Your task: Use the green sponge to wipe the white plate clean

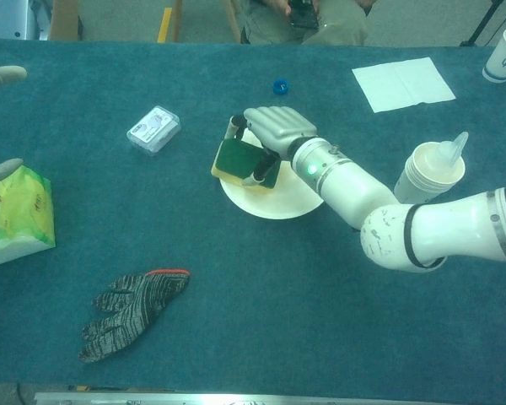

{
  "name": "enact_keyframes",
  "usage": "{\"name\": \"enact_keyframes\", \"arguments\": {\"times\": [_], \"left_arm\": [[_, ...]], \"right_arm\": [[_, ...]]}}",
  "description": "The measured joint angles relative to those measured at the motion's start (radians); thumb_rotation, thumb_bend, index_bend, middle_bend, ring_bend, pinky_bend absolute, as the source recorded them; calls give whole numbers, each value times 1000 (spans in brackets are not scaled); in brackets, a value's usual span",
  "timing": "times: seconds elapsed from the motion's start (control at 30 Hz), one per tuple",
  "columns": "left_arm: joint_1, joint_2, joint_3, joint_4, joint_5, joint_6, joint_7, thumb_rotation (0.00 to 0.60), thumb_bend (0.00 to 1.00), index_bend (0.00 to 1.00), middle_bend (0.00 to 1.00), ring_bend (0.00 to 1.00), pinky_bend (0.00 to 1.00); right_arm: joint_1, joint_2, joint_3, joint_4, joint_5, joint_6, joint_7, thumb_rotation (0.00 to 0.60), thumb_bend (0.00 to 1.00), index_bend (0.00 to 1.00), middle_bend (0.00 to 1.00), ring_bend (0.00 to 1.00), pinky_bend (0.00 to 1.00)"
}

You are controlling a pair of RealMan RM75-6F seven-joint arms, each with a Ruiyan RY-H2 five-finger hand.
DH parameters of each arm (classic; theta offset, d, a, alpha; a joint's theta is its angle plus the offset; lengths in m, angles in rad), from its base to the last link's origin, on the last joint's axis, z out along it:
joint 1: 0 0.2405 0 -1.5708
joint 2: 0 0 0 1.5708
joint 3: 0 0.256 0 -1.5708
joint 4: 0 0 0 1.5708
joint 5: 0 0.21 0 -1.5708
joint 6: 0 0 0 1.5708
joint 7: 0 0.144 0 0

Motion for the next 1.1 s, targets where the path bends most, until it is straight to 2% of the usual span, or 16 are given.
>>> {"name": "enact_keyframes", "arguments": {"times": [0.2, 0.4, 0.8, 1.1], "left_arm": [[-2, -3, 0, -5, 4, 0, 7, 536, 280, 38, 48, 0, 114], [-6, -3, -1, -11, 3, -6, 17, 535, 280, 38, 48, 0, 114], [-8, -4, -2, -16, -3, -10, 25, 535, 280, 38, 48, 0, 114], [-8, -4, -2, -22, 0, -6, 30, 536, 280, 38, 48, 0, 114]], "right_arm": [[-35, 57, -34, -41, -4, 6, -5, 600, 108, 423, 327, 216, 526], [-55, 116, -35, -110, -10, 14, 7, 600, 108, 422, 327, 216, 526], [-60, 263, -22, -350, -19, -2, 29, 600, 108, 423, 327, 222, 525], [-18, 199, -11, -325, -22, -3, 40, 600, 108, 423, 327, 215, 503]]}}
